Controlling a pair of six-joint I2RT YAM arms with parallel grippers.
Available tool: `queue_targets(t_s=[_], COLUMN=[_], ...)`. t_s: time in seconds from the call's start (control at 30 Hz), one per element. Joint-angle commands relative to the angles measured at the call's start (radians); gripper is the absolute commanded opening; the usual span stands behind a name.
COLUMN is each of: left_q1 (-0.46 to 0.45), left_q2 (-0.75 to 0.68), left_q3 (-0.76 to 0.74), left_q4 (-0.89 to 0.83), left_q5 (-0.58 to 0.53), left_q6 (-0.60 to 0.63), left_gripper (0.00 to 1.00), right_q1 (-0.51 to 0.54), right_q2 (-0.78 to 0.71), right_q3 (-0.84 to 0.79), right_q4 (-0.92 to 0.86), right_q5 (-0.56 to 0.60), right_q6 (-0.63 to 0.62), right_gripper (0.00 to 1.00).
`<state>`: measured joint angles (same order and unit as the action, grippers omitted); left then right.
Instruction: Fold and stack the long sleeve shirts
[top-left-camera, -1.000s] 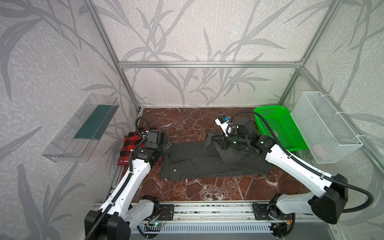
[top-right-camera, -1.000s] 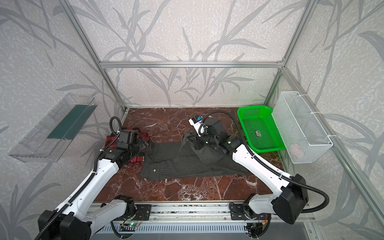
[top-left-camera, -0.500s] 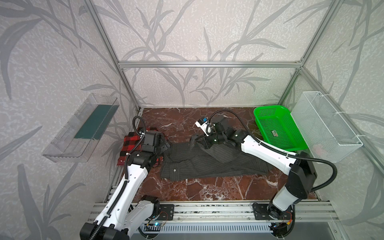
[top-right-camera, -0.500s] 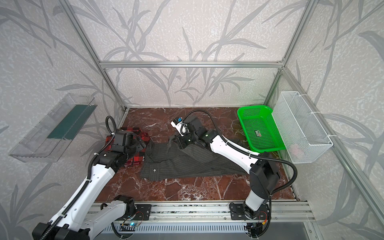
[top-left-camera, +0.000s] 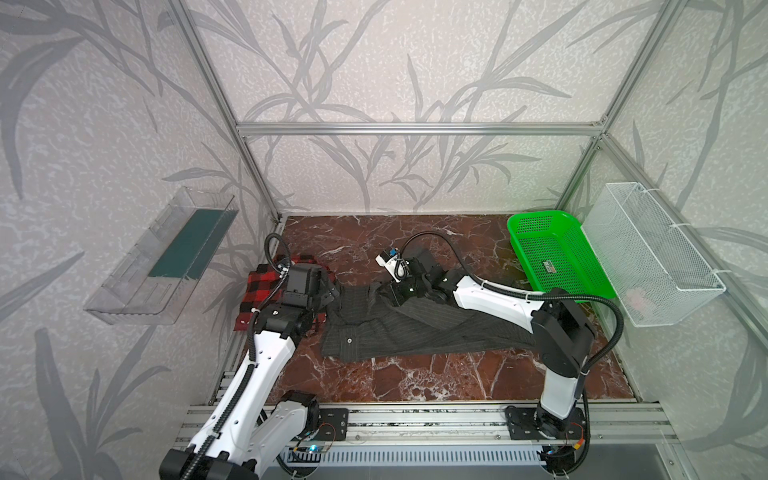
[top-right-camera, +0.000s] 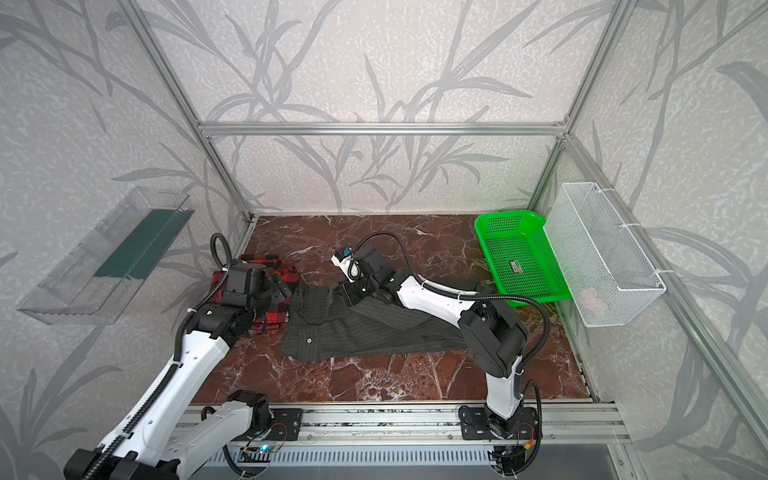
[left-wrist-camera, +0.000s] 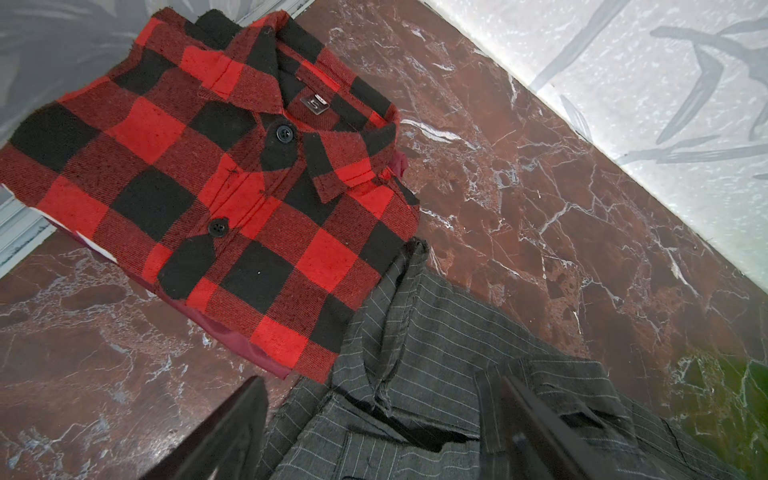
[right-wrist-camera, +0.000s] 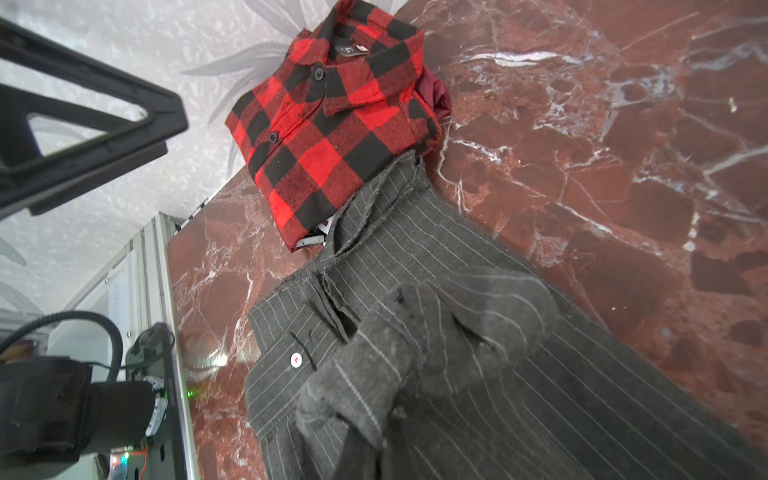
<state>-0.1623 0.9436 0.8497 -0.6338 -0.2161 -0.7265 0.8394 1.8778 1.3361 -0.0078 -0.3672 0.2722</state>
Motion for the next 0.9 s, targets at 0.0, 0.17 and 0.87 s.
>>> queue_targets(t_s=[0.0,0.17,0.87], left_q1=[0.005,0.005,0.007], left_q2=[-0.016,-0.010,0.072], left_q3=[0.012,-0.008,0.073], left_q4=[-0.026,-0.017,-0.147], left_q5=[-0.031,-0.005,0.061], left_q6=[0.021,0.010,0.071], left_gripper=[0.87,0.87,0.89], right_q1=[0.012,0.035,0.047], right_q2=[0.032,0.050,-0.085], right_q3=[-0.053,-0.115,-0.213], right_q4=[0.167,0.180,-0.120], right_q5=[0.034,0.134,0.280], right_q6=[0.092,0.146,0.179], right_gripper=[0.00,0.00,0.37])
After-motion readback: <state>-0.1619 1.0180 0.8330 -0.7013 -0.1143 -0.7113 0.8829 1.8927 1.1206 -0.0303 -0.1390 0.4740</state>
